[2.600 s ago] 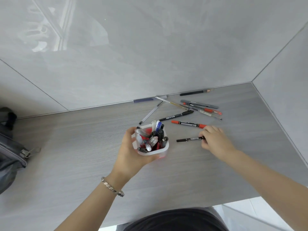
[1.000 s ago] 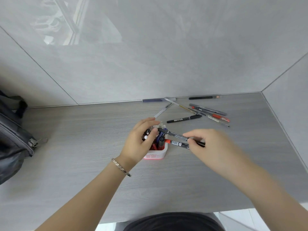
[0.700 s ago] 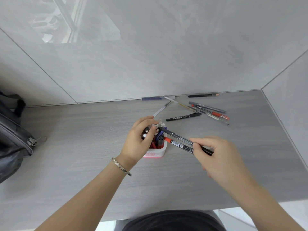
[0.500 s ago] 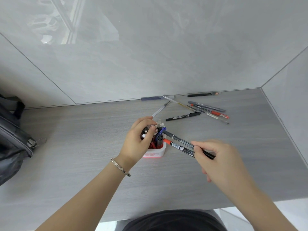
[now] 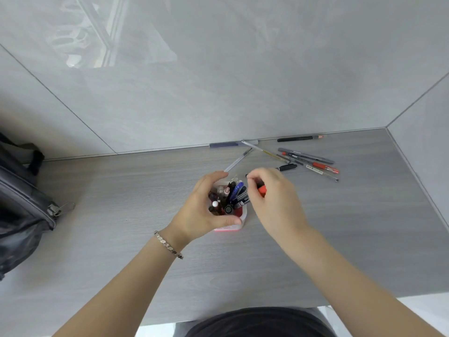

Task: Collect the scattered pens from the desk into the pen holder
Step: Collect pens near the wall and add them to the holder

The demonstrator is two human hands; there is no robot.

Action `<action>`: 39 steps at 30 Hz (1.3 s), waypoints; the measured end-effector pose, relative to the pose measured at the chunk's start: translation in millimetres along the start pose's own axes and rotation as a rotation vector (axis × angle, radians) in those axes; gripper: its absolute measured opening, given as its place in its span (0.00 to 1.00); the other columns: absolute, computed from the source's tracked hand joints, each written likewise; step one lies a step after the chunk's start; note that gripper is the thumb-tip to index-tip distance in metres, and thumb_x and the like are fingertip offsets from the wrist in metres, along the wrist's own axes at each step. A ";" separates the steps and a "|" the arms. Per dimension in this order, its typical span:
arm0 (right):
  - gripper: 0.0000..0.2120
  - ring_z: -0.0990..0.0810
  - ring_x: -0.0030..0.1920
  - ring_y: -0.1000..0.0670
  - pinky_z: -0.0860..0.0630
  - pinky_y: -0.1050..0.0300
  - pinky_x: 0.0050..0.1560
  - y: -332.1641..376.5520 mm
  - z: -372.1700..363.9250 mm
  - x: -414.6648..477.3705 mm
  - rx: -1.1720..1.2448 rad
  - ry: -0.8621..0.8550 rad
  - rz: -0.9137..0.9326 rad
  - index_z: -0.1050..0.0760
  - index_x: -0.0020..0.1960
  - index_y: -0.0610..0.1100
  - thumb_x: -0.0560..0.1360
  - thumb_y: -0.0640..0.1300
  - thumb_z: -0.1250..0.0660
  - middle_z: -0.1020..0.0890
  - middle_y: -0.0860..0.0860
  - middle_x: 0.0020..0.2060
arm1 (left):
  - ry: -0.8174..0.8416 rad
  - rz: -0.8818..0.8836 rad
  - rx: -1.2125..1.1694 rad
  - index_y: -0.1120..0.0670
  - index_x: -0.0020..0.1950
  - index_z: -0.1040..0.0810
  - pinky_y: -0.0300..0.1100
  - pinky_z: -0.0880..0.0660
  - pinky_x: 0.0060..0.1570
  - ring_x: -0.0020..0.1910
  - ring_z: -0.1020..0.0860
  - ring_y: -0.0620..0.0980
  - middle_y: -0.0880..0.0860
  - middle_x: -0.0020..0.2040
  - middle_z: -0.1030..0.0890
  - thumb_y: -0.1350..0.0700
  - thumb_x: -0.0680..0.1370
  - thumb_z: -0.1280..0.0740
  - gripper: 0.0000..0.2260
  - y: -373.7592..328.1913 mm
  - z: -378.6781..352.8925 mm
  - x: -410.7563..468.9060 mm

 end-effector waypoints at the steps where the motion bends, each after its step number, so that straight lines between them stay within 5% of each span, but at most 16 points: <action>1: 0.10 0.22 0.46 0.43 0.24 0.46 0.48 -1.9 -5.8 -0.4 -0.012 -0.013 0.026 0.24 0.52 0.39 0.76 0.42 0.41 0.21 0.43 0.49 | 0.008 -0.016 0.031 0.35 0.59 0.38 0.21 0.35 0.55 0.56 0.31 0.30 0.51 0.64 0.32 0.51 0.55 0.19 0.40 0.9 -0.2 -1.1; 3: 0.22 0.28 0.58 0.42 0.30 0.48 0.61 -7.3 -22.4 -5.3 -0.092 0.040 0.076 0.29 0.61 0.37 0.76 0.49 0.49 0.24 0.40 0.59 | -0.027 -0.030 0.079 0.35 0.60 0.41 0.20 0.37 0.57 0.56 0.32 0.30 0.53 0.65 0.32 0.55 0.57 0.20 0.41 3.3 0.0 -3.5; 5: 0.33 0.43 0.71 0.45 0.46 0.55 0.71 -12.6 -39.4 -12.6 -0.131 0.186 0.089 0.44 0.72 0.38 0.73 0.57 0.54 0.39 0.40 0.72 | -0.078 -0.031 0.108 0.36 0.61 0.41 0.21 0.38 0.58 0.60 0.31 0.37 0.54 0.66 0.32 0.57 0.59 0.20 0.41 4.8 1.5 -5.0; 7: 0.40 0.58 0.76 0.48 0.57 0.52 0.73 -18.4 -51.3 -17.7 -0.141 0.385 0.115 0.64 0.73 0.45 0.70 0.66 0.58 0.55 0.45 0.76 | -0.070 -0.029 0.138 0.39 0.63 0.42 0.22 0.38 0.60 0.65 0.33 0.45 0.54 0.68 0.34 0.55 0.59 0.21 0.41 6.2 1.5 -4.8; 9: 0.38 0.63 0.75 0.52 0.59 0.51 0.75 -18.9 -50.0 -15.3 -0.177 0.555 0.169 0.71 0.70 0.49 0.72 0.67 0.56 0.61 0.48 0.76 | -0.040 -0.019 0.141 0.41 0.64 0.42 0.21 0.39 0.60 0.65 0.33 0.43 0.53 0.68 0.35 0.55 0.58 0.20 0.43 6.4 1.8 -3.8; 11: 0.31 0.57 0.73 0.61 0.56 0.65 0.75 -22.0 -39.5 -3.2 0.017 0.688 0.143 0.60 0.74 0.48 0.78 0.56 0.48 0.55 0.52 0.76 | -0.026 -0.002 0.127 0.41 0.64 0.41 0.19 0.39 0.58 0.60 0.33 0.34 0.50 0.66 0.35 0.55 0.57 0.20 0.43 5.7 2.3 -2.9; 13: 0.19 0.47 0.68 0.70 0.49 0.81 0.65 -27.9 -20.0 16.8 0.291 0.586 0.082 0.38 0.69 0.52 0.79 0.51 0.46 0.41 0.60 0.71 | -0.021 0.007 0.116 0.42 0.64 0.39 0.20 0.37 0.57 0.58 0.31 0.32 0.47 0.64 0.33 0.55 0.57 0.20 0.42 4.9 1.5 -3.6; 16: 0.11 0.27 0.58 0.66 0.33 0.70 0.62 -71.1 3.4 54.3 0.190 0.161 0.067 0.23 0.57 0.48 0.78 0.42 0.41 0.22 0.52 0.59 | -0.045 0.036 0.094 0.41 0.64 0.37 0.20 0.36 0.56 0.57 0.29 0.33 0.41 0.58 0.31 0.54 0.57 0.20 0.41 7.7 2.0 -6.0; 18: 0.14 0.24 0.59 0.48 0.31 0.54 0.63 -102.9 -1.5 74.3 -0.168 0.145 0.030 0.23 0.58 0.41 0.75 0.33 0.39 0.20 0.42 0.57 | -0.068 0.044 0.089 0.37 0.62 0.38 0.18 0.38 0.54 0.56 0.30 0.30 0.38 0.57 0.32 0.54 0.57 0.20 0.40 7.7 3.2 -7.6; 20: 0.17 0.26 0.60 0.40 0.32 0.49 0.62 -126.4 -13.2 82.9 -0.429 0.248 0.029 0.24 0.59 0.38 0.72 0.29 0.38 0.21 0.39 0.57 | -0.070 0.044 0.087 0.36 0.60 0.38 0.17 0.39 0.54 0.54 0.31 0.27 0.38 0.57 0.32 0.55 0.57 0.20 0.40 6.6 3.6 -7.7; 26: 0.14 0.29 0.60 0.40 0.31 0.48 0.60 -141.4 -35.7 87.1 -0.608 0.452 0.049 0.28 0.59 0.38 0.73 0.36 0.38 0.25 0.41 0.58 | -0.082 0.048 0.104 0.39 0.60 0.35 0.20 0.36 0.53 0.55 0.28 0.32 0.43 0.57 0.27 0.41 0.55 0.26 0.36 6.9 4.9 -5.9; 30: 0.13 0.28 0.59 0.42 0.30 0.51 0.55 -122.6 -50.5 98.2 -0.659 0.671 0.108 0.28 0.57 0.38 0.73 0.37 0.40 0.26 0.41 0.56 | -0.080 0.049 0.119 0.41 0.60 0.34 0.20 0.36 0.53 0.55 0.28 0.34 0.46 0.57 0.26 0.48 0.56 0.20 0.37 8.3 5.1 -4.4; 34: 0.12 0.26 0.54 0.38 0.36 0.52 0.41 -85.6 -69.0 120.6 -0.685 0.603 0.196 0.32 0.57 0.37 0.75 0.34 0.45 0.27 0.39 0.57 | -0.081 0.055 0.115 0.39 0.58 0.36 0.21 0.36 0.54 0.56 0.29 0.34 0.48 0.57 0.26 0.53 0.56 0.19 0.37 9.9 4.5 -4.1; 39: 0.03 0.28 0.50 0.41 0.33 0.51 0.42 -70.8 -88.8 136.0 -0.699 0.593 0.206 0.32 0.47 0.39 0.75 0.33 0.42 0.32 0.42 0.50 | -0.083 0.060 0.115 0.38 0.58 0.36 0.20 0.37 0.54 0.56 0.30 0.32 0.47 0.58 0.27 0.54 0.57 0.19 0.38 10.7 4.4 -4.6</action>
Point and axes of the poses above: each hand's wrist, its own x-axis towards the middle knuckle, its own z-axis out of the back of the hand, y = z × x, the point moved 5 cm from there along x, towards the middle knuckle
